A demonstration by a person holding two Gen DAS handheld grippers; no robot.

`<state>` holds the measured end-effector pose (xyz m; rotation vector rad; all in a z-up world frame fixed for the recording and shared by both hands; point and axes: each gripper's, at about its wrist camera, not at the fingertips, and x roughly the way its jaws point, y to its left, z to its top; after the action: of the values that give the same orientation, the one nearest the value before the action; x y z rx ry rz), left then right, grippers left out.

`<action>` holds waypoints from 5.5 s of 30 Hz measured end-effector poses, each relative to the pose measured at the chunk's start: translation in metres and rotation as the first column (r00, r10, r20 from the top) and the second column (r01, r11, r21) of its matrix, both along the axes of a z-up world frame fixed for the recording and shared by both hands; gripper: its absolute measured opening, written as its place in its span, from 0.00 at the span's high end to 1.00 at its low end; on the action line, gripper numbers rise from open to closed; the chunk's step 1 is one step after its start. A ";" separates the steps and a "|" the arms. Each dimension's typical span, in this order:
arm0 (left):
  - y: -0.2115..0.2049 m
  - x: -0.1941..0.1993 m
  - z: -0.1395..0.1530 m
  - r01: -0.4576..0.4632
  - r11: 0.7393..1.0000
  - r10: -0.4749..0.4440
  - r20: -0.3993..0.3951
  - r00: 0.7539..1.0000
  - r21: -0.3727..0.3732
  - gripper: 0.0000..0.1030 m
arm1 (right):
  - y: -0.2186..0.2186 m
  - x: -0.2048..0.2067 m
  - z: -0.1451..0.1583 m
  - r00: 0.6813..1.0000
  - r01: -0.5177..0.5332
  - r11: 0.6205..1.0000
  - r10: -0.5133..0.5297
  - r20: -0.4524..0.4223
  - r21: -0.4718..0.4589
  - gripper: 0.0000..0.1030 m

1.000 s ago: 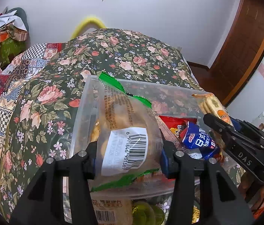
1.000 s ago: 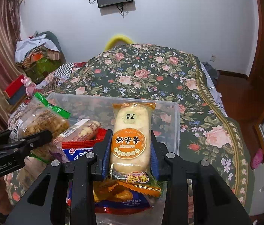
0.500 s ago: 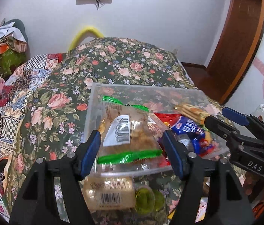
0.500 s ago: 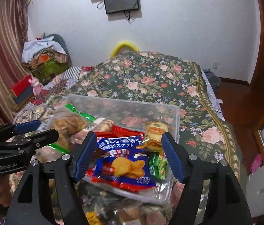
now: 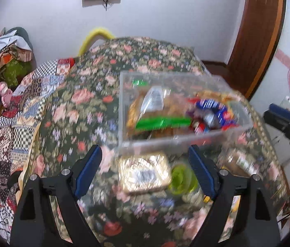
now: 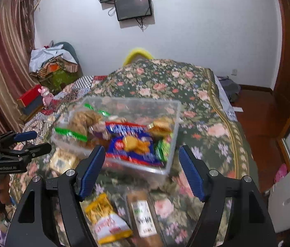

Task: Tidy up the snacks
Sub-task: 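Grasp the square cracker pack with the left tool while the right tool grasps the round cracker roll, then carry the cracker pack and cracker roll into the clear box and release both, then grasp the green jelly cup with the left tool while the right tool grasps the yellow snack bag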

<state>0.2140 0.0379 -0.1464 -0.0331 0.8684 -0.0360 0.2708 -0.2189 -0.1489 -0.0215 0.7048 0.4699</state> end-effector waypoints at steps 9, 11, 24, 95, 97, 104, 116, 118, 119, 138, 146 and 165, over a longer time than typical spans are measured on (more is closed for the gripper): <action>0.005 0.004 -0.054 -0.009 0.999 0.004 -0.148 0.989 -0.035 0.17 | -0.018 -0.008 -0.054 0.985 0.001 1.000 -0.001 -0.171 -0.003 0.31; 0.005 0.008 -0.063 -0.010 0.999 0.002 -0.168 0.986 -0.047 0.17 | -0.018 -0.008 -0.068 0.978 -0.005 1.000 0.004 -0.211 -0.003 0.31; 0.003 0.027 -0.090 -0.050 0.995 0.033 -0.190 0.981 -0.085 0.17 | 0.003 -0.017 -0.096 0.962 -0.085 0.994 0.065 -0.265 -0.066 0.40; -0.062 0.101 0.023 0.056 0.992 -0.050 0.054 0.997 -0.112 0.21 | 0.040 0.066 -0.009 1.000 -0.029 0.999 0.029 -0.003 -0.036 0.67; -0.065 0.106 0.022 0.055 0.994 -0.050 0.054 0.997 -0.099 0.21 | 0.041 0.071 -0.013 1.000 -0.027 0.999 0.026 -0.016 -0.043 0.67; -0.067 0.121 0.009 0.047 0.991 -0.046 0.013 0.999 -0.123 0.21 | 0.040 0.073 -0.019 0.999 -0.020 0.998 0.018 -0.036 -0.052 0.67; -0.068 0.092 0.027 0.089 0.994 -0.084 0.082 0.993 -0.063 0.19 | 0.039 0.055 -0.004 0.999 -0.042 0.998 0.042 0.009 -0.049 0.63; -0.064 0.084 0.031 0.086 0.995 -0.081 0.095 0.992 -0.055 0.19 | 0.038 0.049 -0.001 0.999 -0.049 0.998 0.050 0.019 -0.046 0.62; -0.061 0.078 0.035 0.083 0.995 -0.077 0.103 0.992 -0.053 0.19 | 0.037 0.045 0.002 0.998 -0.052 0.998 0.053 0.025 -0.044 0.62; -0.019 -0.005 0.000 0.067 0.997 -0.067 0.008 0.998 -0.029 0.19 | 0.027 -0.023 -0.030 0.992 -0.099 0.995 0.099 -0.077 0.000 0.52; -0.013 -0.026 -0.038 0.060 0.997 -0.064 -0.081 0.995 -0.050 0.19 | 0.045 -0.033 -0.069 0.972 -0.138 0.990 0.132 -0.195 -0.016 0.51; -0.051 -0.010 -0.084 0.105 0.990 -0.120 -0.158 0.980 -0.099 0.19 | 0.043 -0.046 -0.096 0.961 -0.172 0.984 0.159 -0.227 -0.037 0.57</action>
<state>0.2038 -0.0130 -0.2305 -0.0721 1.0323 -0.1804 0.2250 -0.1760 -0.2451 -0.0826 0.9427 0.6188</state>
